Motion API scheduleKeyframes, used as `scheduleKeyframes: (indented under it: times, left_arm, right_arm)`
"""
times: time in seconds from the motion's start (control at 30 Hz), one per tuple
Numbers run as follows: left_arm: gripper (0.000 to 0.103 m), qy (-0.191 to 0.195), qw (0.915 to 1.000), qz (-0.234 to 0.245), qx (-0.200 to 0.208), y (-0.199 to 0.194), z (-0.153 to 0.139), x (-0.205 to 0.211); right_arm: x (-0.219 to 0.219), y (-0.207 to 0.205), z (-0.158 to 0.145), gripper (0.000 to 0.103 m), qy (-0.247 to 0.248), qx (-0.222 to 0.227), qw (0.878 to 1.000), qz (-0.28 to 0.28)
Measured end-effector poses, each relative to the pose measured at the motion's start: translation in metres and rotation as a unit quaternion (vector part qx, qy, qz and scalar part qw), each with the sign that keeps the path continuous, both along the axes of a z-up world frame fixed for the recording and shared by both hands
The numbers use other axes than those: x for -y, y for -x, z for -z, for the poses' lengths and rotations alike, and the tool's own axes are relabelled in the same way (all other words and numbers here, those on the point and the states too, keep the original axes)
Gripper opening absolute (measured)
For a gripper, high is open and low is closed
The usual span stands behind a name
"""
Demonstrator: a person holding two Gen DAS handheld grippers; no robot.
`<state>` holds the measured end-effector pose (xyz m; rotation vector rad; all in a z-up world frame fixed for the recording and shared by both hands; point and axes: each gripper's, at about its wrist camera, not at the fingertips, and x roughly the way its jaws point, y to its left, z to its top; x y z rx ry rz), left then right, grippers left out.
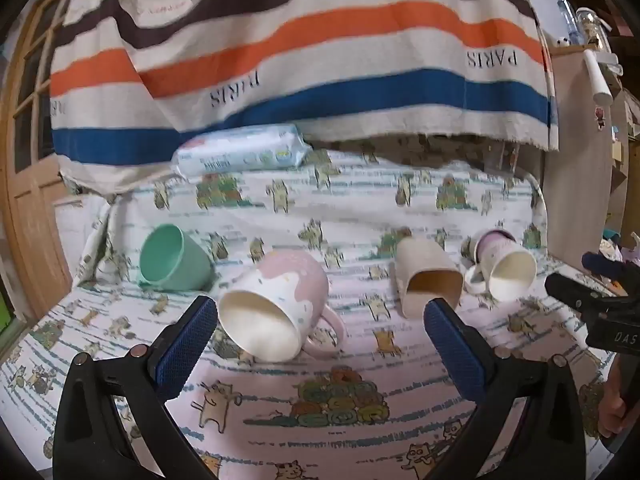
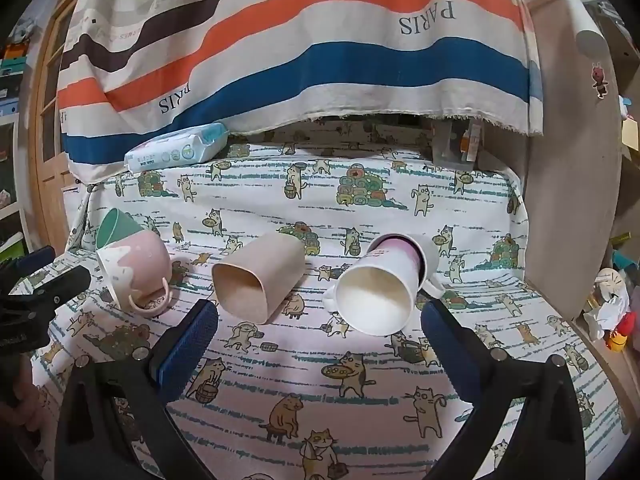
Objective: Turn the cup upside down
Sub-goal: 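Move the left gripper toward the pink-and-white mug lying on its side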
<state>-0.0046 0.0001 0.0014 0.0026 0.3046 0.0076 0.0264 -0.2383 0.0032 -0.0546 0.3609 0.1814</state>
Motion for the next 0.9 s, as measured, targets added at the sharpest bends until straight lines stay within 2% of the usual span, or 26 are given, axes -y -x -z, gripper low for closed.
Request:
scheduleKeyframes:
  times: [0.13, 0.53, 0.73, 0.77, 0.9]
  left_arm:
    - [0.103, 0.002, 1.0000, 0.007, 0.003, 0.001, 0.000, 0.000]
    - [0.103, -0.012, 0.9999, 0.009, -0.004, 0.004, -0.001, 0.002]
    - [0.103, -0.015, 0.9999, -0.002, -0.004, 0.004, -0.001, -0.001]
    - [0.103, -0.005, 1.0000, -0.001, -0.004, 0.003, 0.000, -0.001]
    - [0.103, 0.002, 0.9999, -0.001, -0.010, 0.002, -0.001, -0.002]
  right_arm:
    - [0.000, -0.008, 0.002, 0.102, -0.003, -0.016, 1.000, -0.001]
    - [-0.004, -0.010, 0.005, 0.102, 0.005, -0.025, 1.000, -0.003]
    - [-0.006, -0.007, 0.004, 0.102, 0.009, -0.016, 1.000, -0.007]
    - [-0.006, -0.006, 0.004, 0.102, 0.008, -0.014, 1.000, -0.012]
    - [-0.010, 0.012, 0.000, 0.102, 0.022, 0.030, 0.999, -0.010]
